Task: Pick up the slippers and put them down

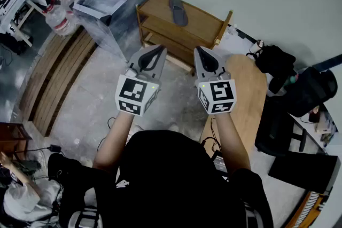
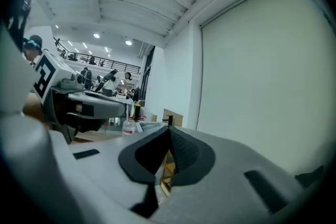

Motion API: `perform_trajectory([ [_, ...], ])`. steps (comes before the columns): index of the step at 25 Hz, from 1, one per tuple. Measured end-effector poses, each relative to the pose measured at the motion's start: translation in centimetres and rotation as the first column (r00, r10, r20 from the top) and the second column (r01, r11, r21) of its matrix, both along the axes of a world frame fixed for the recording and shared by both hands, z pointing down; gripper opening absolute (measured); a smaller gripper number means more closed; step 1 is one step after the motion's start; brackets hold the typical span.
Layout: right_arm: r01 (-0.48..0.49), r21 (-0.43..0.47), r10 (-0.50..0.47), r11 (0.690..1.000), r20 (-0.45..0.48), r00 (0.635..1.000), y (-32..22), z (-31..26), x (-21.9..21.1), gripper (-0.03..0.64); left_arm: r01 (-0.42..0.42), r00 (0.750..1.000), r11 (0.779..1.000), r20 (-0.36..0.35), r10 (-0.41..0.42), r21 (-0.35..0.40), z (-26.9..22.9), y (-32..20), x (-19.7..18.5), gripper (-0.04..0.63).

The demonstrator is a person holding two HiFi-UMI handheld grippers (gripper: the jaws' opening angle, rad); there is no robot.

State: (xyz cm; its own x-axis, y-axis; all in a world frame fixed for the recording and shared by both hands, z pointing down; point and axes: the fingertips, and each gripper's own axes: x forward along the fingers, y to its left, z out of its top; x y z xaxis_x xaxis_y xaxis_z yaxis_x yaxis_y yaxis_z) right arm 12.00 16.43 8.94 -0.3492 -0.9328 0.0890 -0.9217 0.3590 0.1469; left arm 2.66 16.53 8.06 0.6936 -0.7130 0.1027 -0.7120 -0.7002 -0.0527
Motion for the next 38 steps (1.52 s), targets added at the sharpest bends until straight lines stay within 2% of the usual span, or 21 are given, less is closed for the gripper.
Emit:
perform_trajectory([
  [5,-0.005,-0.006,0.005,1.0,0.036,0.999,-0.3,0.3,1.0,-0.005,0.016,1.0,0.999,-0.023,-0.016,0.03,-0.4,-0.6,0.7,0.012],
  [22,0.026,-0.059,-0.023,0.998,0.04,0.999,-0.9,3.5,4.4,-0.005,0.072,0.997,0.997,-0.008,-0.072,-0.013,2.7,-0.8,2.9,0.012],
  [31,0.026,-0.075,-0.024,0.997,0.029,0.999,-4.7,4.4,4.9,-0.005,0.067,0.998,0.997,-0.017,-0.067,-0.034,3.3,-4.9,3.6,0.012],
  [38,0.023,-0.084,-0.022,0.996,0.013,1.0,-10.1,4.8,4.7,-0.005,0.062,0.998,0.997,-0.024,-0.063,-0.047,3.8,-10.5,3.4,0.012],
])
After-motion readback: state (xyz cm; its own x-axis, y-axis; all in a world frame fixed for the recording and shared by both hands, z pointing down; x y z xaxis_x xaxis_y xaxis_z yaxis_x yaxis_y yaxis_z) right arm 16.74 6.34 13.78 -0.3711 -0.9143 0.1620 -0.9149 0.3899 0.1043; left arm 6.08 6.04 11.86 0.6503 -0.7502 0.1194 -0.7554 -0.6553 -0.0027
